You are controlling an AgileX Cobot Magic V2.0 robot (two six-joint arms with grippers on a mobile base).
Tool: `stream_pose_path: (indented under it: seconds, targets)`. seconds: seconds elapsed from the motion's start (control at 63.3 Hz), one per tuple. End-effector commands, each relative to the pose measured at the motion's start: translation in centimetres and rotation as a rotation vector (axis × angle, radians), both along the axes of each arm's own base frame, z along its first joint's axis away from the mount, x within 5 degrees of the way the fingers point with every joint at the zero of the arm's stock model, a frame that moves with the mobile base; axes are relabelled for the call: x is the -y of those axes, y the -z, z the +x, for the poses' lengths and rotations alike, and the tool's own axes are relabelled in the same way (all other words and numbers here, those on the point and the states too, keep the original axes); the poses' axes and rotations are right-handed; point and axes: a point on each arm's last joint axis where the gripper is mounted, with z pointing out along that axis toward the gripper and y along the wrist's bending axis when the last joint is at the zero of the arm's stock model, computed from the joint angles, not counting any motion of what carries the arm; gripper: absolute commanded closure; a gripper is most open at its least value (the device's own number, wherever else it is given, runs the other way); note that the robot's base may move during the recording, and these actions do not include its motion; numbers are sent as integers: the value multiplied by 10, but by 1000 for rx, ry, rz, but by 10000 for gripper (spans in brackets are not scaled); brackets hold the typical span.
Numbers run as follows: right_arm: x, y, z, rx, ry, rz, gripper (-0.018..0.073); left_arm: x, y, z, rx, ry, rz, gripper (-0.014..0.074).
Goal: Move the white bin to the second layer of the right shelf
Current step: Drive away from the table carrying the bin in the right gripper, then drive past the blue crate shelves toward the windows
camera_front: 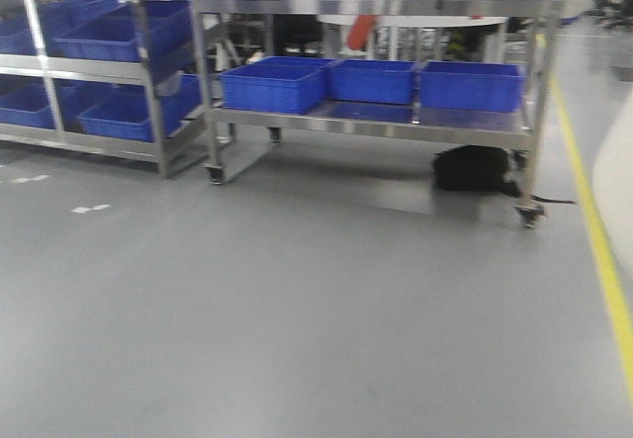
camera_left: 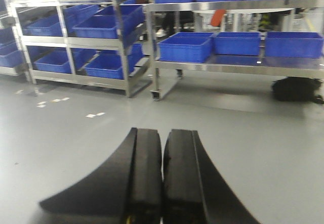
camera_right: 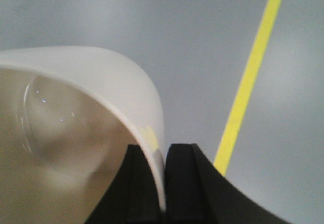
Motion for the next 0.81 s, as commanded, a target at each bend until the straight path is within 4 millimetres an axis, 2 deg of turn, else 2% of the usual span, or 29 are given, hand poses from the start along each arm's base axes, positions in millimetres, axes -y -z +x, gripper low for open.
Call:
stream_pose_path:
  seconds: [0.0,0.79]
  targets:
    - [0,-14,4,99,-3,2,505,0,4,0,60,-1,-10,512]
    - [0,-14,4,100,-3,2,505,0,4,0,60,-1,-10,512]
